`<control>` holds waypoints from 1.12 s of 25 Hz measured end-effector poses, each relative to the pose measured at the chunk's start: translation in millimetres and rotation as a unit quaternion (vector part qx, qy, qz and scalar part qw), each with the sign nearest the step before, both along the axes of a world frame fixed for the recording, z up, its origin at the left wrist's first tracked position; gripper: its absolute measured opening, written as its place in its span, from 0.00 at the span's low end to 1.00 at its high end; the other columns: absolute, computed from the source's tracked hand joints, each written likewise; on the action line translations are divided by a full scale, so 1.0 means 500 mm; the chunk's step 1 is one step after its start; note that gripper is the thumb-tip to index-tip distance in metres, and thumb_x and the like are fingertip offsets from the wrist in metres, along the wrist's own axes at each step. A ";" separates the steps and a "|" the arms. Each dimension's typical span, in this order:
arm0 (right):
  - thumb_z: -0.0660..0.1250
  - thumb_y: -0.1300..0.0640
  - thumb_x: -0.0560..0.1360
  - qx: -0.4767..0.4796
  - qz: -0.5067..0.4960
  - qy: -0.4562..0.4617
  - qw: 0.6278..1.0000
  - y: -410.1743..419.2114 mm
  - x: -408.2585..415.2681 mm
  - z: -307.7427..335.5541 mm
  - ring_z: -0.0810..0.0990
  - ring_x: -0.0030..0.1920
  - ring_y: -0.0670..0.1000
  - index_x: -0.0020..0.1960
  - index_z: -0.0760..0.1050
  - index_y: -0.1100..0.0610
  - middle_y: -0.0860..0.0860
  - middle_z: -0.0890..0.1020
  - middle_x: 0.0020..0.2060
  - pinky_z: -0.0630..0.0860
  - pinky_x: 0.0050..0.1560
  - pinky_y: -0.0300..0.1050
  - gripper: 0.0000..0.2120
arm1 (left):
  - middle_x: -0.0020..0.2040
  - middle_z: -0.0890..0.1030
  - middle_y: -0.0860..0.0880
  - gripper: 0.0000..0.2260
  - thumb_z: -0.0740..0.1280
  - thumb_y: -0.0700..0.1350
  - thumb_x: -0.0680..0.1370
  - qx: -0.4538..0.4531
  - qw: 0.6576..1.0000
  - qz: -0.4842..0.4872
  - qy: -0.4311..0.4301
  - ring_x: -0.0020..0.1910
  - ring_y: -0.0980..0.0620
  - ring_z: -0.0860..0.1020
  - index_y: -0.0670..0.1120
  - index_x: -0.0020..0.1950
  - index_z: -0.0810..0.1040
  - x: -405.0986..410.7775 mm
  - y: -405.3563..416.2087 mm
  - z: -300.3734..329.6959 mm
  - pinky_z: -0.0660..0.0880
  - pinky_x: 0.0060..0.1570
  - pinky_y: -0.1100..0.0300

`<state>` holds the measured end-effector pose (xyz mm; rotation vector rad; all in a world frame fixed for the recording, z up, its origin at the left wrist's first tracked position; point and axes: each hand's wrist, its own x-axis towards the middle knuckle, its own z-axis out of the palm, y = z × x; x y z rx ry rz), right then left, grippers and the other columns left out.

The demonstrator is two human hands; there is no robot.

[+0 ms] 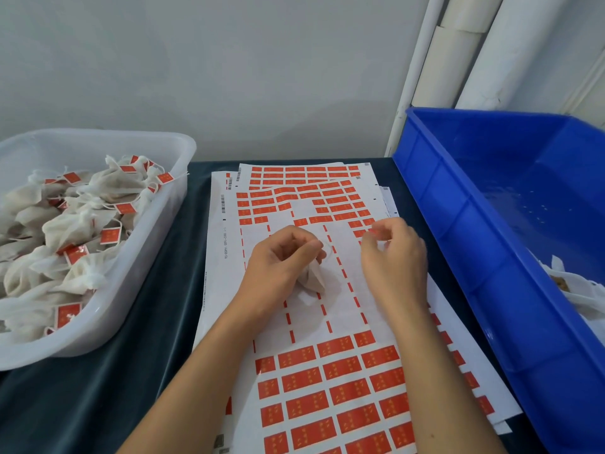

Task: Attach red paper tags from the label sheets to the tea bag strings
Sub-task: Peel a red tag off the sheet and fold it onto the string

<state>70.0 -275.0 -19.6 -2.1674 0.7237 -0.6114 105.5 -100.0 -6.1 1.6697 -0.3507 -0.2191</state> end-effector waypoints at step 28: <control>0.60 0.32 0.78 -0.303 0.008 0.230 0.925 0.024 0.077 0.001 0.76 0.63 0.56 0.71 0.69 0.52 0.53 0.75 0.66 0.75 0.60 0.54 0.30 | 0.50 0.85 0.64 0.06 0.69 0.50 0.83 -0.001 0.994 0.103 -0.033 0.51 0.69 0.80 0.52 0.48 0.82 0.027 0.010 -0.007 0.74 0.38 0.78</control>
